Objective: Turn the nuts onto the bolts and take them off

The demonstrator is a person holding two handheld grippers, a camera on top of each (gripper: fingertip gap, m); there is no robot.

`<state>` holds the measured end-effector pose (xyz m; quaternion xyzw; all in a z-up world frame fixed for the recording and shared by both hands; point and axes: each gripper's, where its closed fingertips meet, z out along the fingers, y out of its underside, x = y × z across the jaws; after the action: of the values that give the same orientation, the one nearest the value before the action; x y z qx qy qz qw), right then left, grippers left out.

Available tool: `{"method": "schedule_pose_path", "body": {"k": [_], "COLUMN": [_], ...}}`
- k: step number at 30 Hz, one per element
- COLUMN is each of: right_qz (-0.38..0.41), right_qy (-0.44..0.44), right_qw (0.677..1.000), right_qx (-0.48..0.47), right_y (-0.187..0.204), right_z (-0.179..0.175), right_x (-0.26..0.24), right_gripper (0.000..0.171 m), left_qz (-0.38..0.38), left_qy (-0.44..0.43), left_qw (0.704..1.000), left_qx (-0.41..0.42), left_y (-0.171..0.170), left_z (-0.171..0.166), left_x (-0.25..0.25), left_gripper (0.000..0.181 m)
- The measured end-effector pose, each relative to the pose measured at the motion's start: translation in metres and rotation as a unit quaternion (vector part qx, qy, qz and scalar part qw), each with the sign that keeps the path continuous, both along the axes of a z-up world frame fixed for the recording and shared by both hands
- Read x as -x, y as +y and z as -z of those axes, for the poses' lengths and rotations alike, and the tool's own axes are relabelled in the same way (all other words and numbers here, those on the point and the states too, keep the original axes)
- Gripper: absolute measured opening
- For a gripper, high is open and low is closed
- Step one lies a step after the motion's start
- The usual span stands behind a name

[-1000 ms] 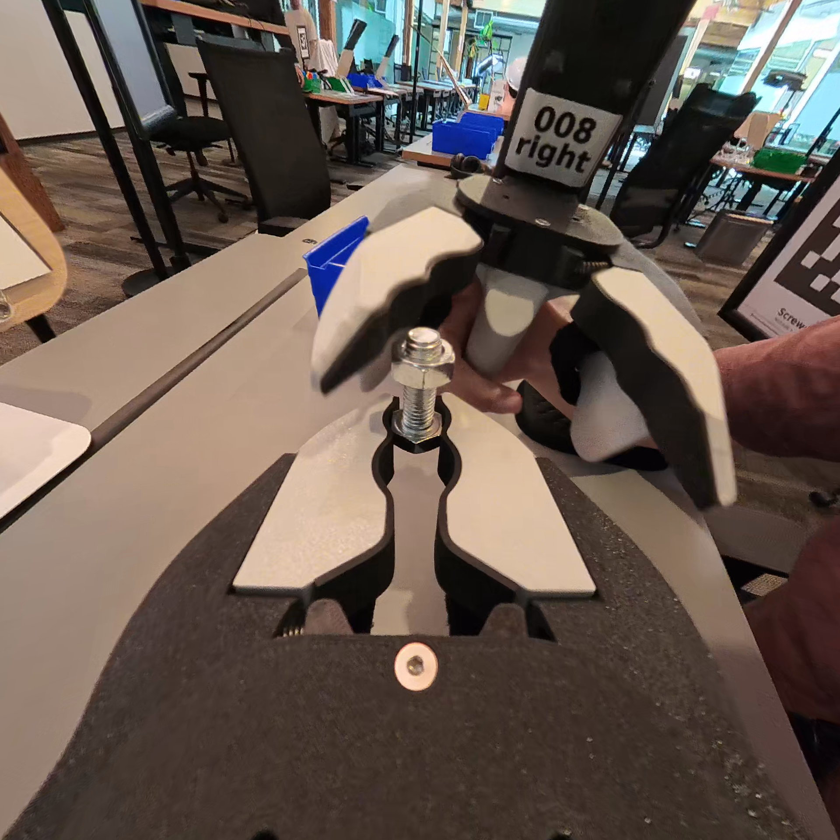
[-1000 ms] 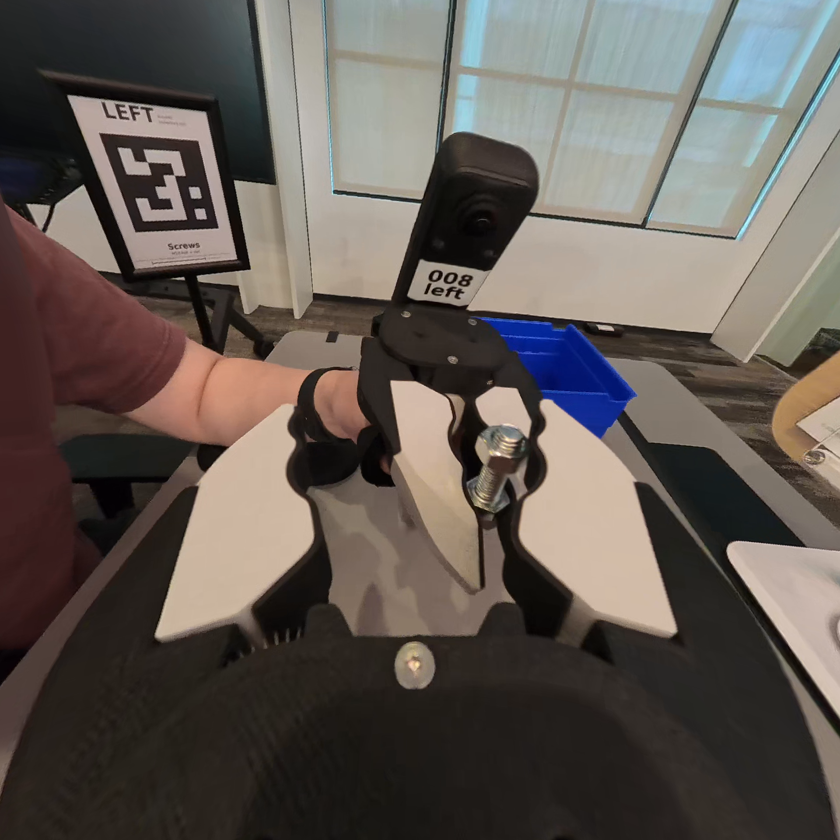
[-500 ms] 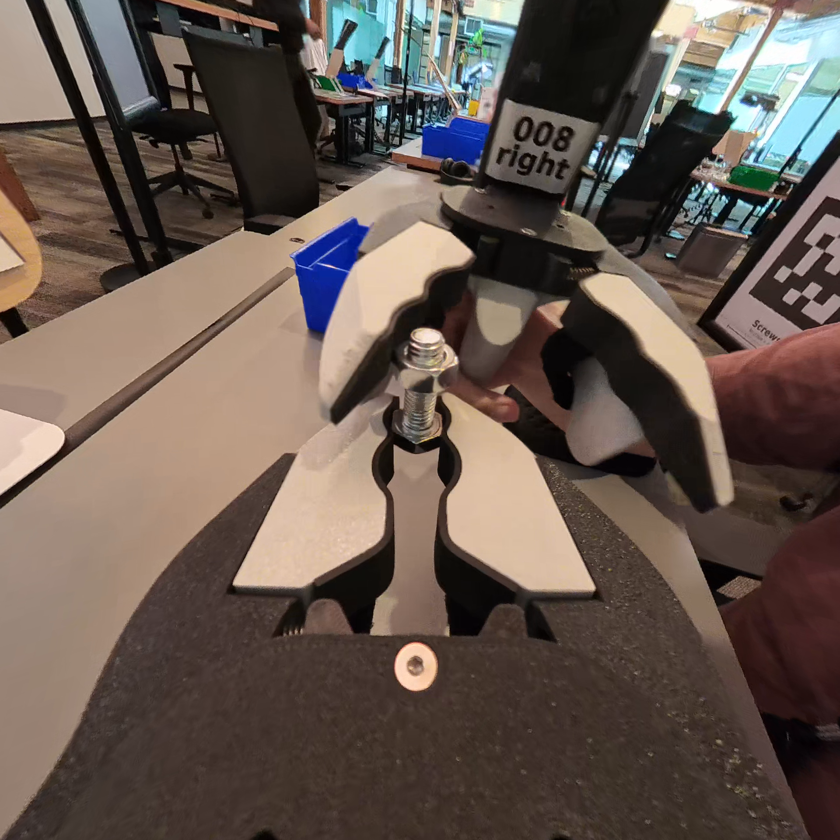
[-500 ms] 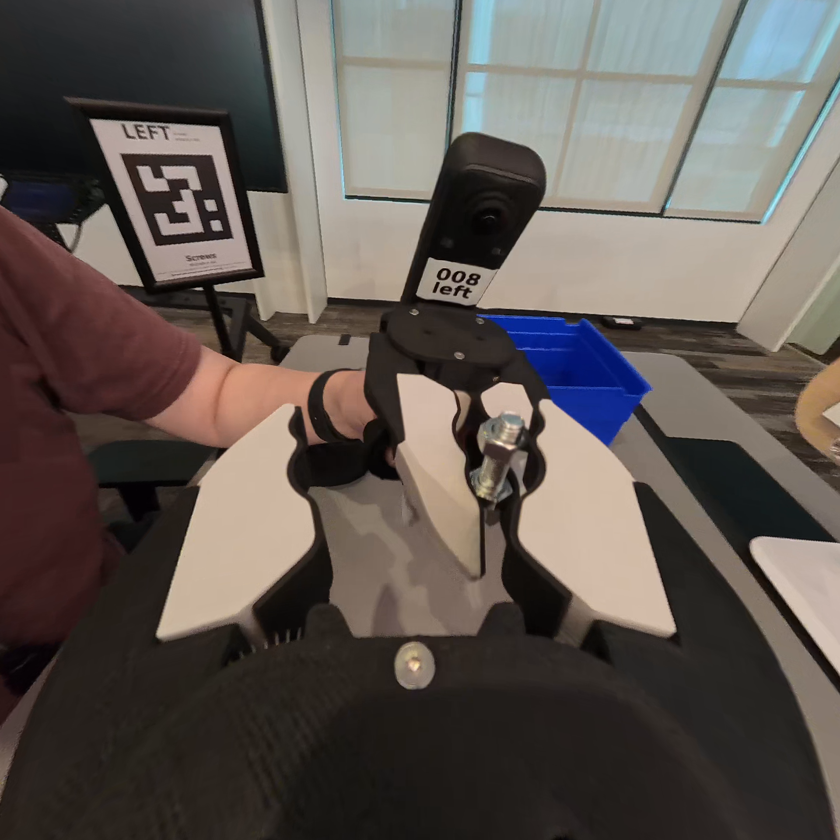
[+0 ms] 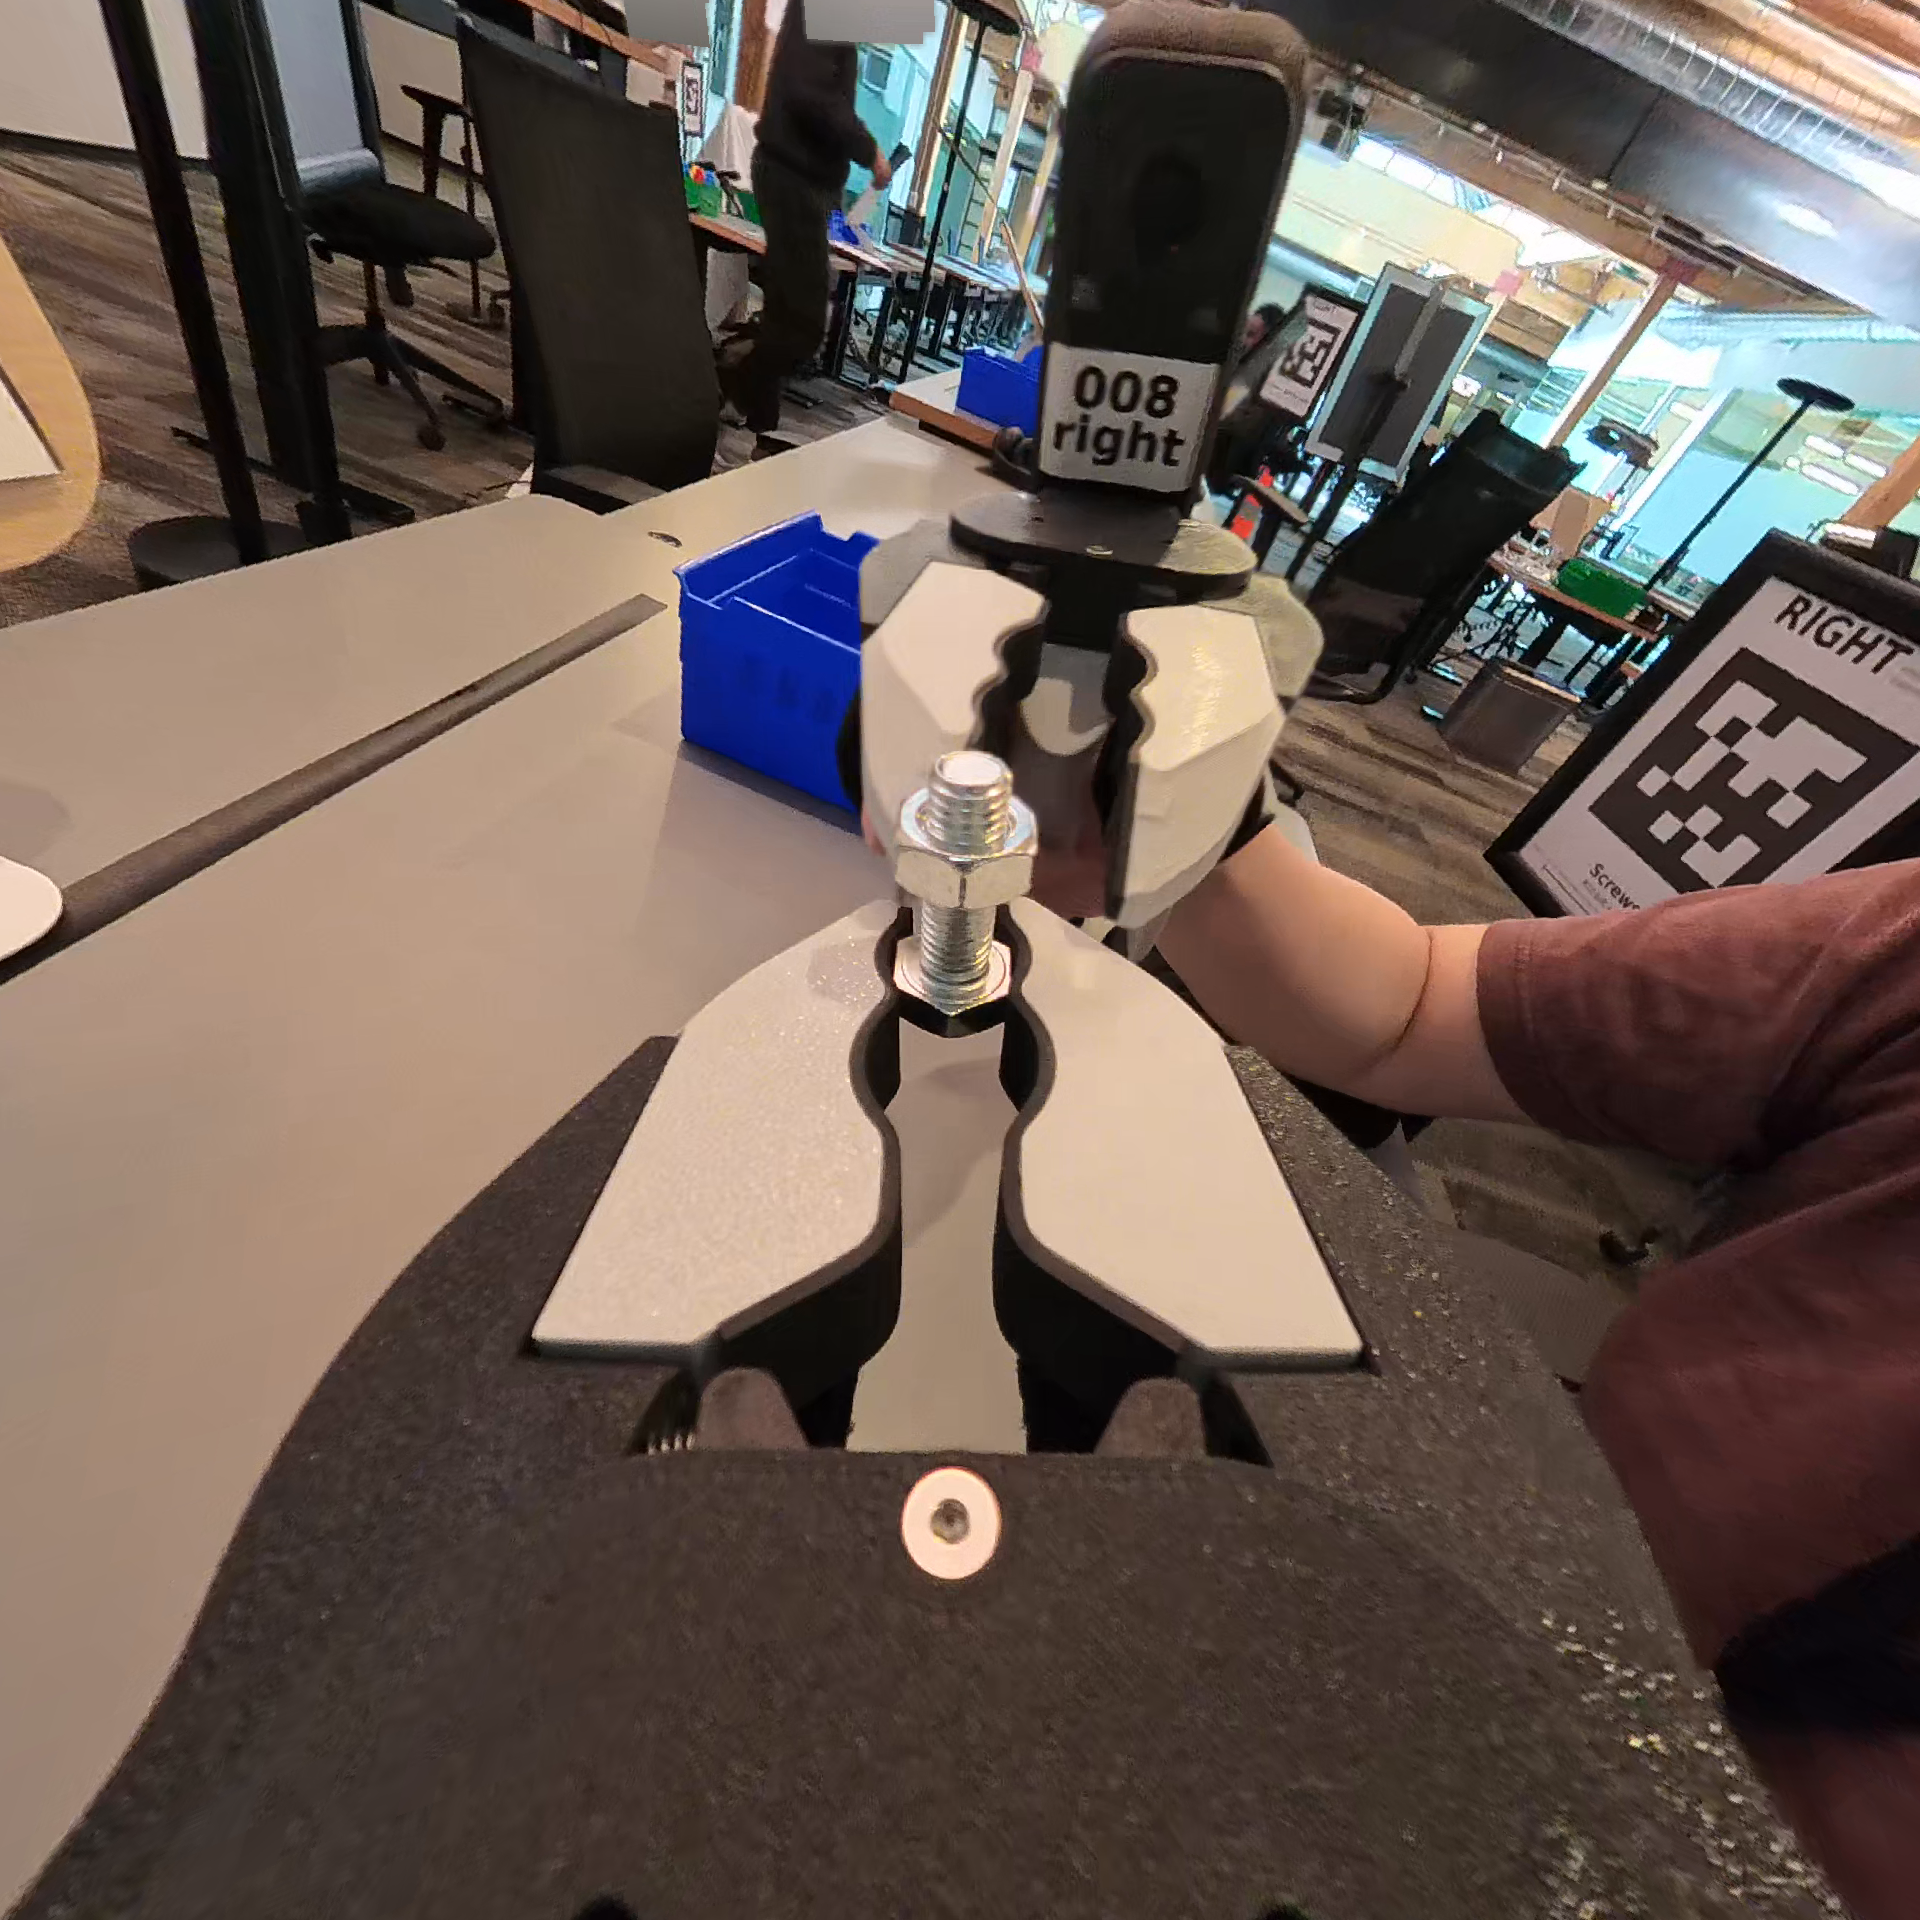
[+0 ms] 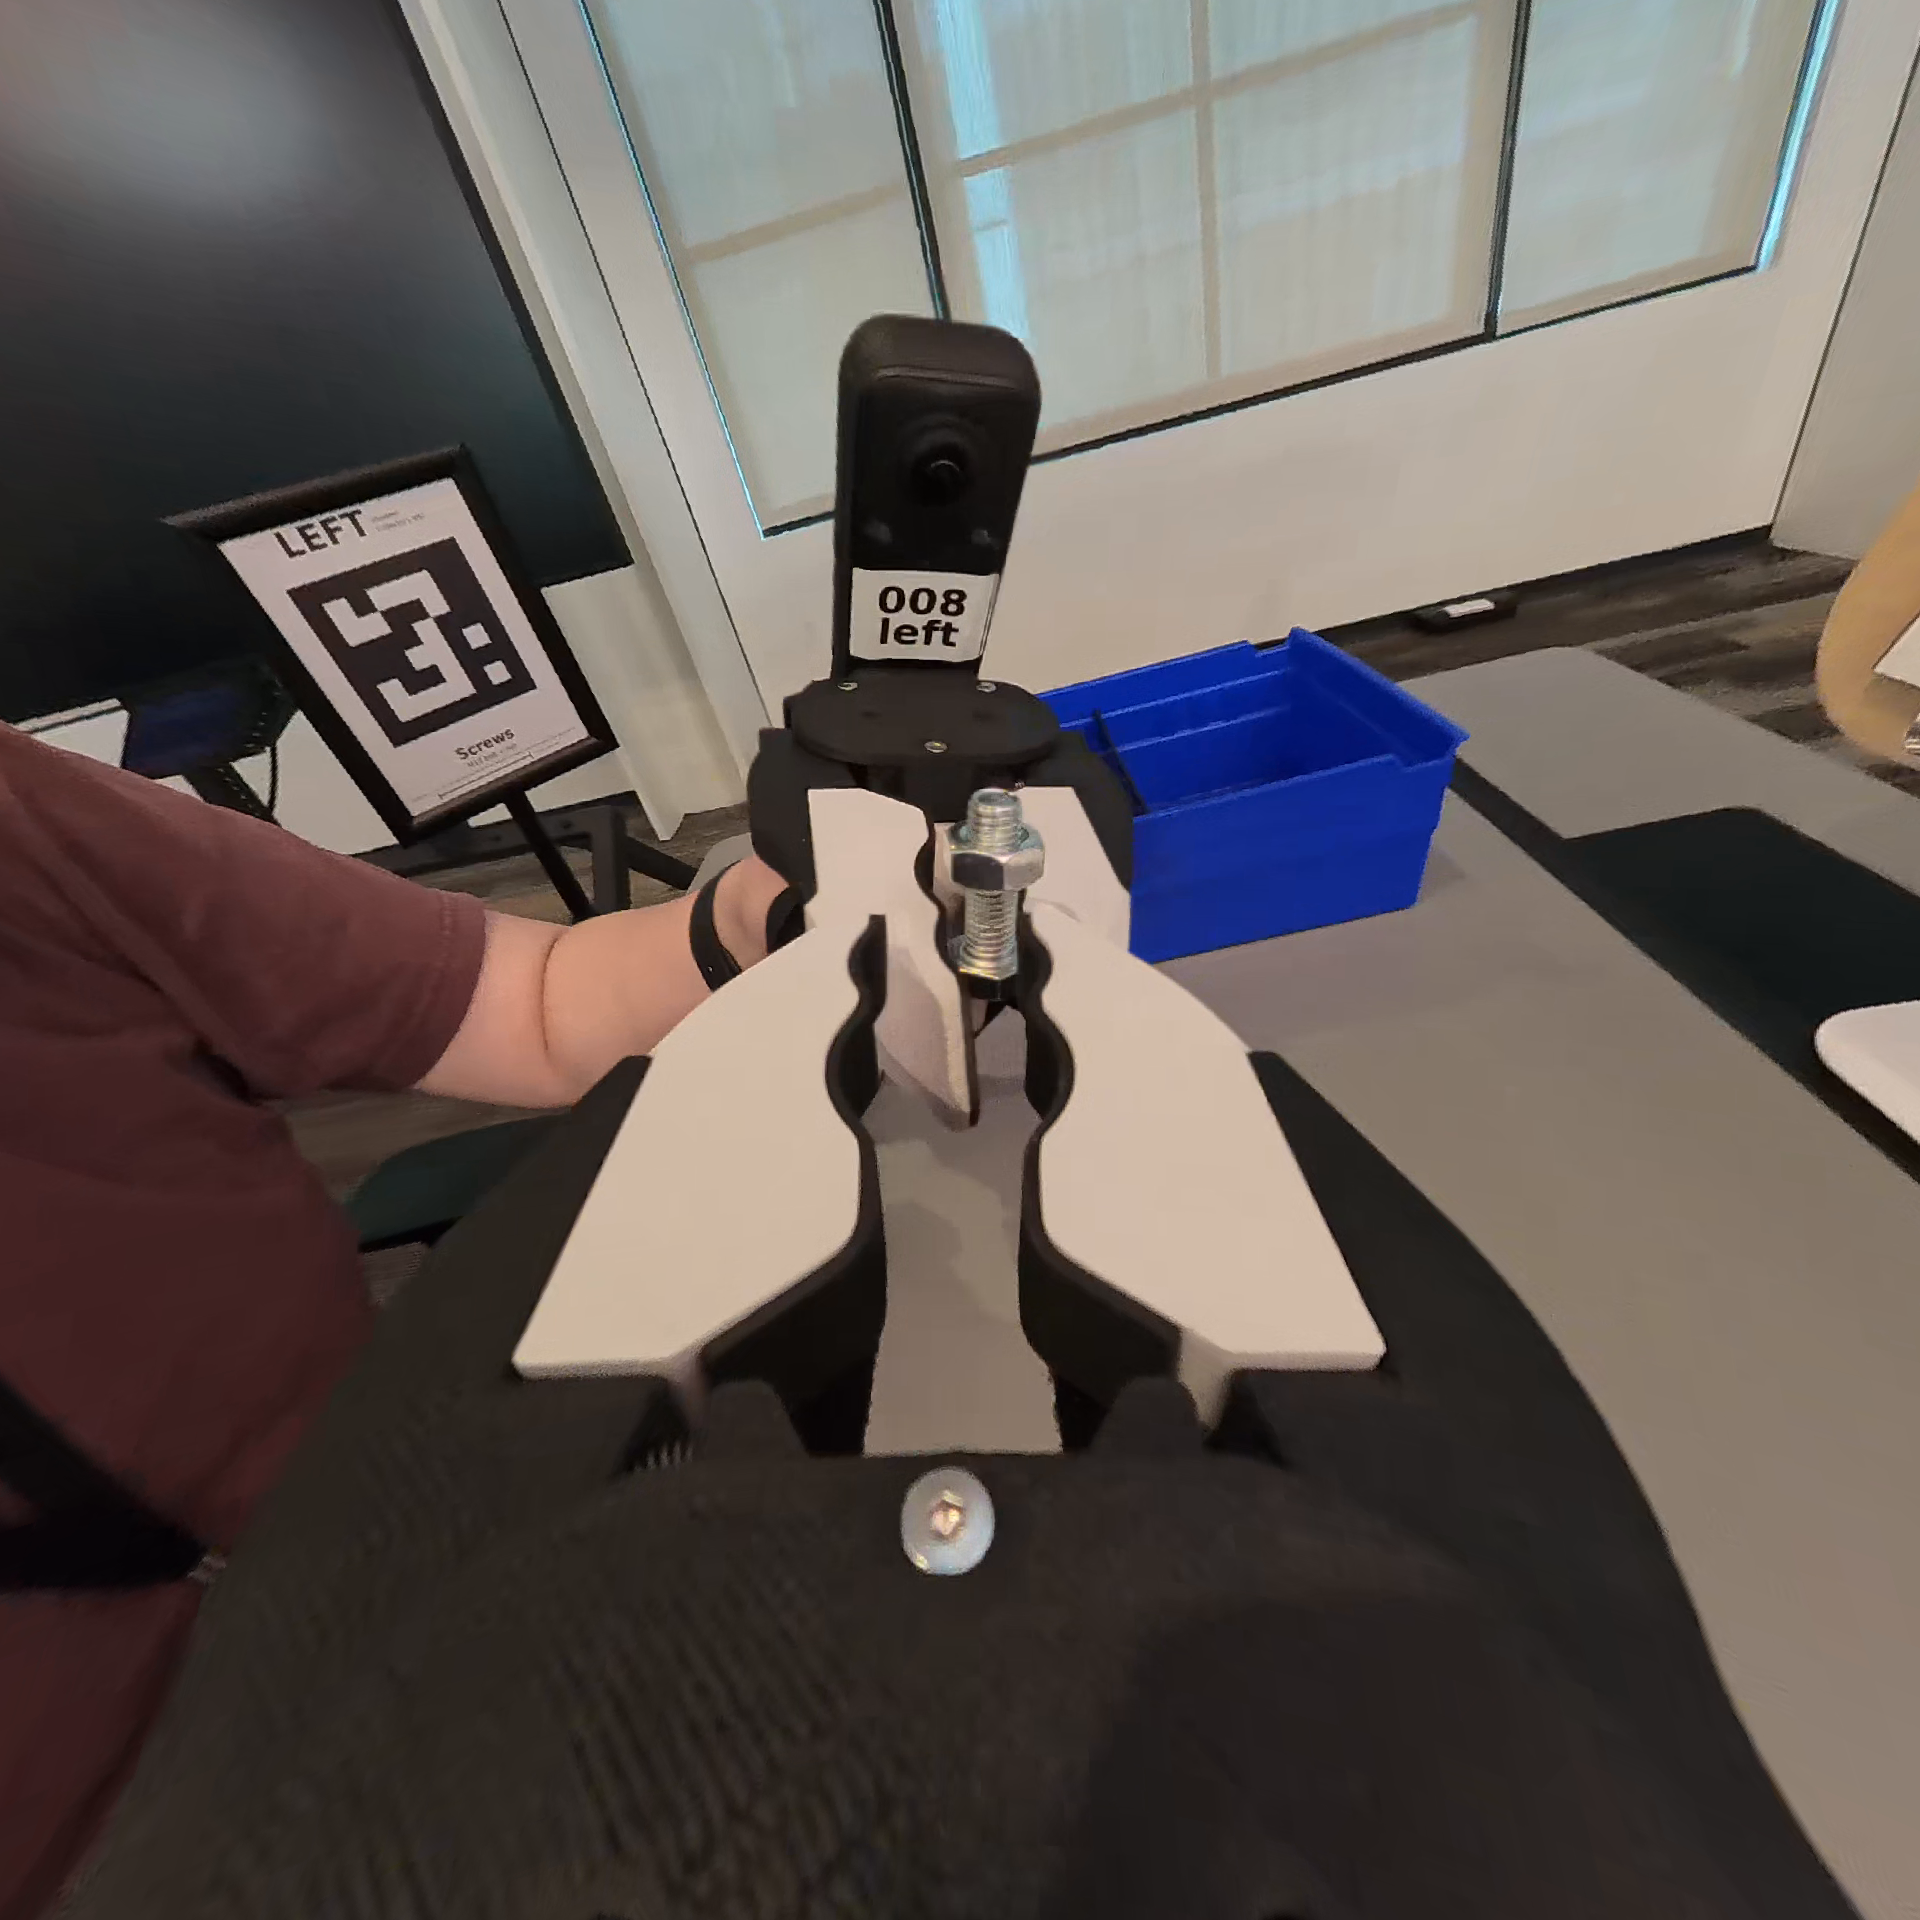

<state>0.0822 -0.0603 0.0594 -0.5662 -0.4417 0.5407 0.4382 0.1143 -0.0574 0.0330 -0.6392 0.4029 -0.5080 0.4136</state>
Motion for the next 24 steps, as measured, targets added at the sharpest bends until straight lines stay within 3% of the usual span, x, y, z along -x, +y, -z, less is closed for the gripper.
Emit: {"method": "schedule_pose_path", "body": {"k": [4,11,12,14,19,24], "right_qz": [-0.003,-0.017,-0.013,-0.031,0.013,-0.003], "right_qy": [0.008,0.017,0.008,0.004,-0.019,-0.014], "right_qw": [1.0,0.999,0.999,0.998,0.998,1.0], "right_qx": [-0.007,-0.028,-0.035,-0.049,-0.051,-0.004], "right_y": [-0.002,-0.012,-0.011,-0.017,-0.003,-0.002], "right_z": [-0.004,-0.011,-0.01,-0.013,-0.007,0.005], "right_x": [-0.001,0.002,0.001,-0.006,-0.007,0.004], "right_gripper": [0.026,0.052,0.051,0.028,0.044,0.033], "left_qz": [0.003,0.01,0.0,-0.027,-0.012,0.004], "left_qy": [0.008,0.015,0.018,0.017,-0.01,0.019], "left_qw": [1.0,1.0,1.0,0.999,1.0,1.0], "left_qx": [-0.005,-0.016,-0.019,-0.017,0.004,-0.02], "left_y": [-0.001,-0.007,-0.003,0.007,0.006,-0.005], "left_z": [0.002,0.002,0.003,0.002,-0.004,0.003], "left_x": [-0.001,-0.005,-0.004,0.003,0.006,-0.004], "left_gripper": [0.014,0.014,0.014,0.014,0.014,0.014]}}
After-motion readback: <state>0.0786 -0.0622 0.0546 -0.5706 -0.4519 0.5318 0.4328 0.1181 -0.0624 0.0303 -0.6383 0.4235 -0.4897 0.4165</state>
